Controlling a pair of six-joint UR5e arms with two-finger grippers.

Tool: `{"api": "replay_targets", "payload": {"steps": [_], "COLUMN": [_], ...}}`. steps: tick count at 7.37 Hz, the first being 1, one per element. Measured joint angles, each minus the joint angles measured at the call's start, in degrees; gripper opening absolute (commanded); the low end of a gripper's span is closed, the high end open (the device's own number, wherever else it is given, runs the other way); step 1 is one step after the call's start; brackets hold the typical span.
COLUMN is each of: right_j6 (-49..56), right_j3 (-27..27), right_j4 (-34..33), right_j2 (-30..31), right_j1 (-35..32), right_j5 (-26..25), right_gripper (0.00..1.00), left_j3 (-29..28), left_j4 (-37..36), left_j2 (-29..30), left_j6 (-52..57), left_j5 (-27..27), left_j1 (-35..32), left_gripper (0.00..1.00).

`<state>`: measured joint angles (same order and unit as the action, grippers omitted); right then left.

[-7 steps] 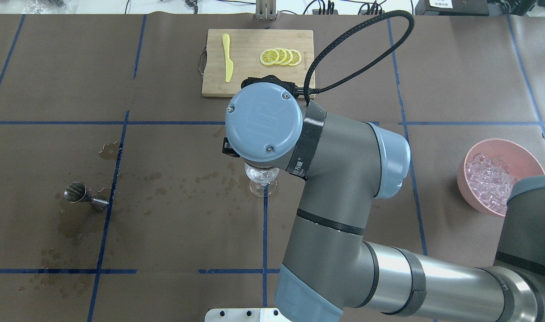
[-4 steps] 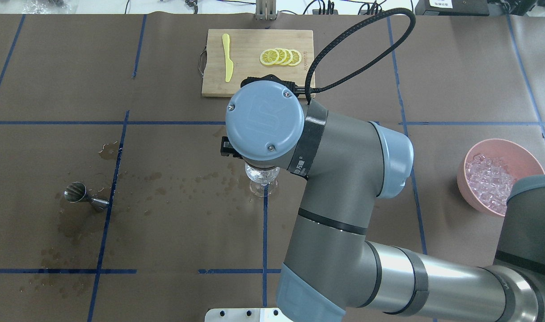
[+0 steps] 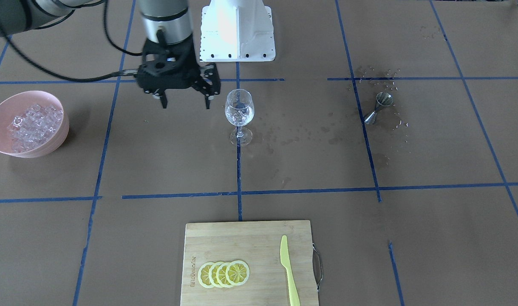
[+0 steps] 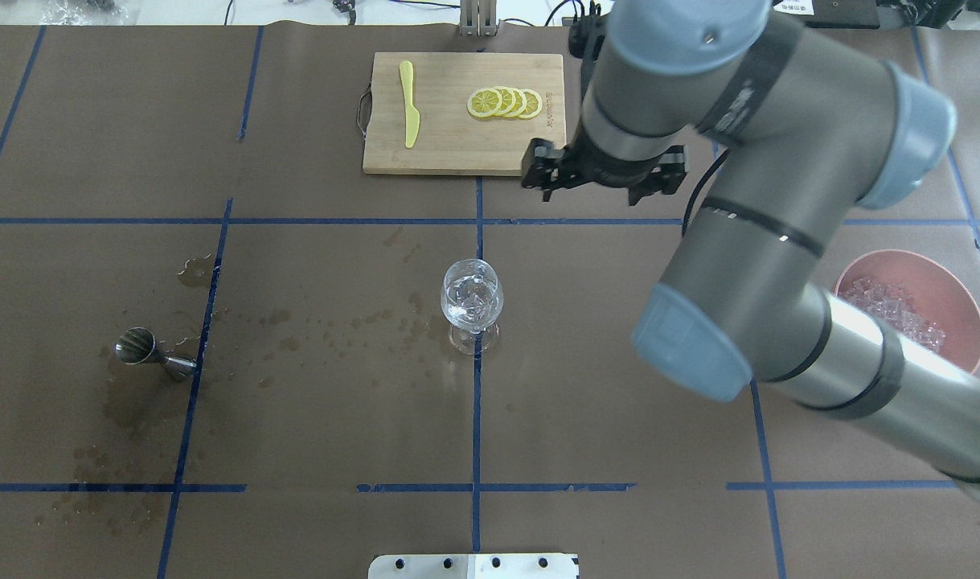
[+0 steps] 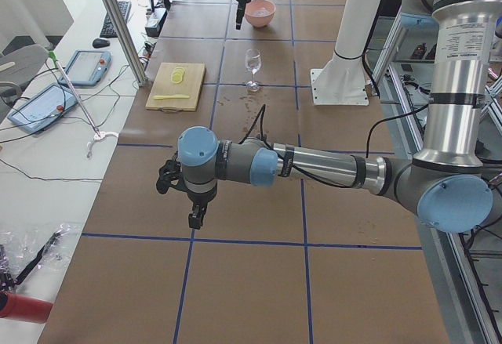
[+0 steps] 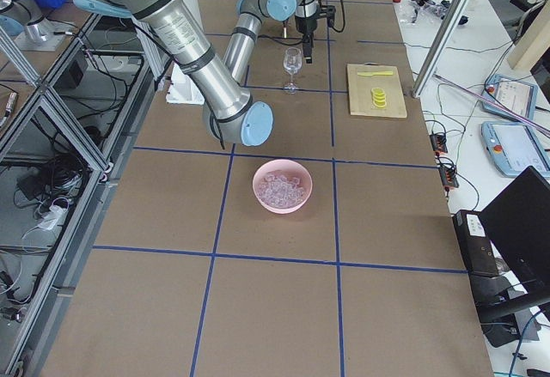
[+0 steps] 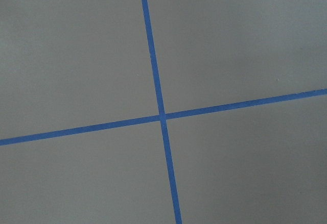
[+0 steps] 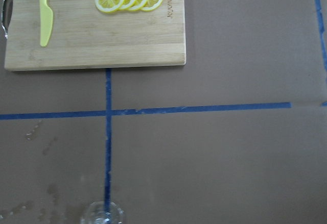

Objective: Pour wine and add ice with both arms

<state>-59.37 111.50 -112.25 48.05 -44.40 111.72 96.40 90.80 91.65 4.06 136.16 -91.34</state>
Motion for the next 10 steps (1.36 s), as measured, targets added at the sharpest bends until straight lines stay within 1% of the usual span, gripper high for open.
{"api": "replay_targets", "payload": {"steps": [1, 2, 5, 6, 8, 9, 10], "right_j6": [9.6, 20.7, 51.4, 58.5, 63.8, 64.3, 64.4], "right_j3": [0.6, 0.9, -0.7, -2.0, -4.4, -6.2, -9.1], "right_j4": [0.4, 1.6, 7.8, 9.3, 11.0, 12.7, 16.2], "right_j2": [4.9, 11.1, 30.6, 36.0, 45.1, 48.1, 49.9], "right_j1": [-6.7, -12.8, -29.2, -34.1, -41.8, -43.6, -44.3], "right_j5": [4.8, 7.9, 13.3, 14.4, 14.9, 15.1, 15.6], "right_gripper": [1.0, 1.0, 1.0, 1.0, 1.0, 1.0, 1.0], "left_j3": [0.0, 0.0, 0.1, 0.1, 0.1, 0.1, 0.0], "left_j4": [0.1, 0.1, 0.2, 0.4, 1.8, 2.2, 2.4], "left_j2": [0.0, 0.0, 0.1, 0.1, -0.3, -0.6, -0.6], "left_j6": [0.0, 0.0, 0.0, 0.0, 0.1, 0.1, 0.0], "left_j5": [0.0, -0.1, -0.3, -0.3, -0.1, -0.1, -0.1], "left_j1": [0.0, 0.0, 0.0, 0.0, -0.1, -0.1, -0.1], "left_gripper": [1.0, 1.0, 1.0, 1.0, 1.0, 1.0, 1.0]}}
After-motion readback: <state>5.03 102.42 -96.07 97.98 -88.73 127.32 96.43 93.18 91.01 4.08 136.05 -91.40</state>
